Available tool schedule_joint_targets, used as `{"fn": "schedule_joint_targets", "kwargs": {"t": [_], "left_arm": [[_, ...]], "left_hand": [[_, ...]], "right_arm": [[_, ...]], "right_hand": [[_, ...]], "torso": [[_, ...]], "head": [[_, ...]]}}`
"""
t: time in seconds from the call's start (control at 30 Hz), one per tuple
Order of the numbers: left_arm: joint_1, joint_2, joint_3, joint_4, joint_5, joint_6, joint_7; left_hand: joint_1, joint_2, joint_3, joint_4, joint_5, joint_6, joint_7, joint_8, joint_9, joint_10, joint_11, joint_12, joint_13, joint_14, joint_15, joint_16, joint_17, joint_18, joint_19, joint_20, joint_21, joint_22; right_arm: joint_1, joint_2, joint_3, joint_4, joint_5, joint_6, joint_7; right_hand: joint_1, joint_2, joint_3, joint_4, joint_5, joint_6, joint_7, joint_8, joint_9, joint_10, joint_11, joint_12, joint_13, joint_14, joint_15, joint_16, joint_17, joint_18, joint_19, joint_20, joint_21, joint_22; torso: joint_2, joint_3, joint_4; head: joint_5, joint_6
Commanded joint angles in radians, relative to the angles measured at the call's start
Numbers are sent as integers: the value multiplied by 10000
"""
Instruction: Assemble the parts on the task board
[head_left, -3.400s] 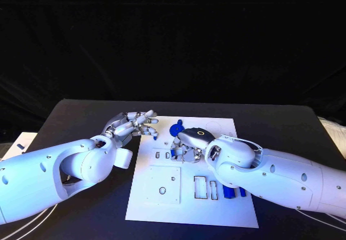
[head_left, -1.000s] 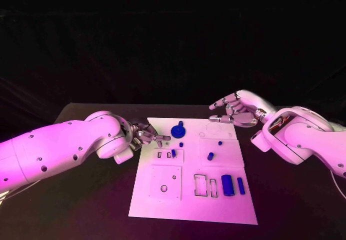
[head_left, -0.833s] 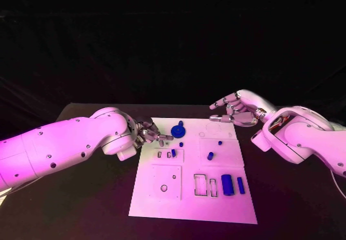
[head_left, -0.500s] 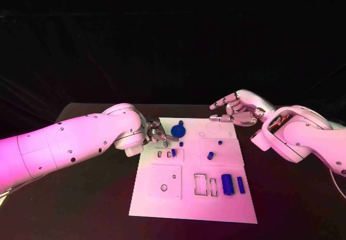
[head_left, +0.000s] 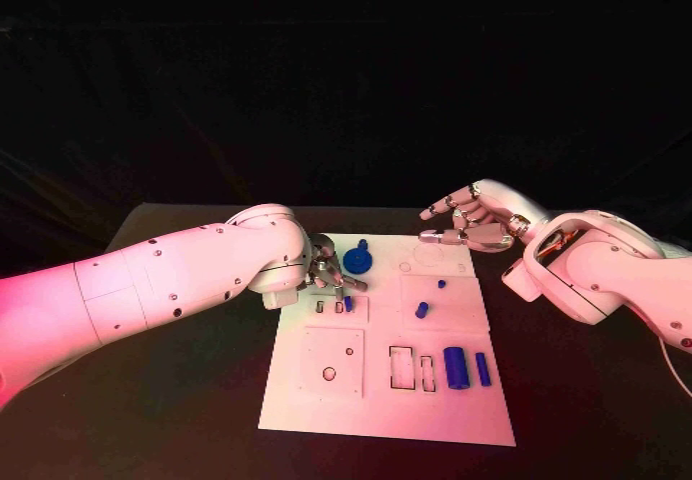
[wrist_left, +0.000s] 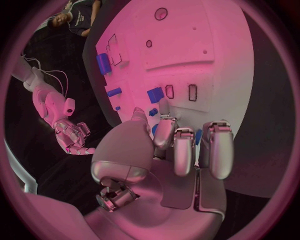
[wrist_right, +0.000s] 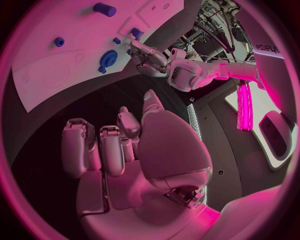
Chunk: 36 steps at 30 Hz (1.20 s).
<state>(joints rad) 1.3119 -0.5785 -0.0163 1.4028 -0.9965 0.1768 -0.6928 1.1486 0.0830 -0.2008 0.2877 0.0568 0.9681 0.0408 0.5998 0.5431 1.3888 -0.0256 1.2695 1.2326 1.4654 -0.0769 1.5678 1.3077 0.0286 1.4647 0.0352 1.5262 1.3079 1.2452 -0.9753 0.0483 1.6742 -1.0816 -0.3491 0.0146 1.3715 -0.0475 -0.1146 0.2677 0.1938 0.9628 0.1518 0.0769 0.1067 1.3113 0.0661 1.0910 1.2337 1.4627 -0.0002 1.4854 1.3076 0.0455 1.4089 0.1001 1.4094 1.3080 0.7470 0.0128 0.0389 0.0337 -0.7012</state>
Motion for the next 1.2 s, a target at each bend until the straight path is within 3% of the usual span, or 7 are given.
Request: {"fn": "schedule_joint_targets", "kwargs": {"t": [0.03, 0.4, 0.67, 0.83, 1.2], "left_arm": [[27, 67, 0, -43, -230, 618, -608], [25, 199, -3, -173, -293, 909, -638], [24, 273, -5, -185, -341, 984, -664], [23, 318, -17, -186, -347, 1047, -674], [21, 330, -27, -149, -376, 1096, -682]], "left_hand": [[80, 44, -60, 3, 49, -85, -2, 56, 35, 66, -23, 37, 8, 1054, -71, 30, 2631, -115, 698, -72, 44, 1889], [388, 111, -79, -13, 271, -177, -12, 156, 270, 74, -31, 68, 55, 1054, -76, 30, 2631, -121, 709, -77, 59, 1924], [714, 181, -4, -45, 526, -242, -25, 221, 471, 94, -42, 106, 110, 1054, -84, 30, 2631, -127, 721, -84, 73, 1958], [871, 182, 66, -73, 551, -268, -27, 235, 539, 93, -46, 108, 119, 1054, -87, 30, 2631, -129, 724, -86, 77, 1968], [989, 167, 122, -92, 560, -281, -29, 248, 596, 96, -47, 113, 130, 1054, -89, 30, 2631, -129, 723, -88, 76, 1970]], "right_arm": [[-8, 26, -2, -15, -109, 152, -78], [-15, 41, -5, -37, -111, 184, -108], [-24, 52, -10, -67, -111, 211, -118], [-29, 67, -12, -81, -111, 219, -119], [-32, 86, -16, -103, -111, 238, -130]], "right_hand": [[-30, 99, -49, 2, 71, 86, -5, 45, 12, -54, 2, -66, -18, 731, -68, -53, 1277, 166, -75, 18, -39, 60], [-31, 118, -89, 10, 141, 95, -10, 43, 16, -60, -5, -84, -43, 723, -75, -85, 1240, 175, -99, 11, -73, 15], [22, 167, -191, 4, 434, 102, -20, 27, 25, -52, -18, -86, -84, 727, -90, -109, 1229, 178, -97, -8, -105, -9], [70, 207, -251, -1, 700, 108, -26, 17, 31, -57, -26, -100, -120, 732, -99, -120, 1228, 177, -87, -18, -116, -13], [76, 216, -262, 0, 737, 110, -26, 15, 32, -52, -28, -92, -119, 733, -100, -122, 1228, 176, -82, -20, -115, -8]], "torso": [[2, 6, 9], [-1, 1, -2], [3, 2, 5], [4, 4, -6], [1, 2, 6]], "head": [[9, -15], [9, -63], [-18, -81], [12, -113], [-2, -123]]}}
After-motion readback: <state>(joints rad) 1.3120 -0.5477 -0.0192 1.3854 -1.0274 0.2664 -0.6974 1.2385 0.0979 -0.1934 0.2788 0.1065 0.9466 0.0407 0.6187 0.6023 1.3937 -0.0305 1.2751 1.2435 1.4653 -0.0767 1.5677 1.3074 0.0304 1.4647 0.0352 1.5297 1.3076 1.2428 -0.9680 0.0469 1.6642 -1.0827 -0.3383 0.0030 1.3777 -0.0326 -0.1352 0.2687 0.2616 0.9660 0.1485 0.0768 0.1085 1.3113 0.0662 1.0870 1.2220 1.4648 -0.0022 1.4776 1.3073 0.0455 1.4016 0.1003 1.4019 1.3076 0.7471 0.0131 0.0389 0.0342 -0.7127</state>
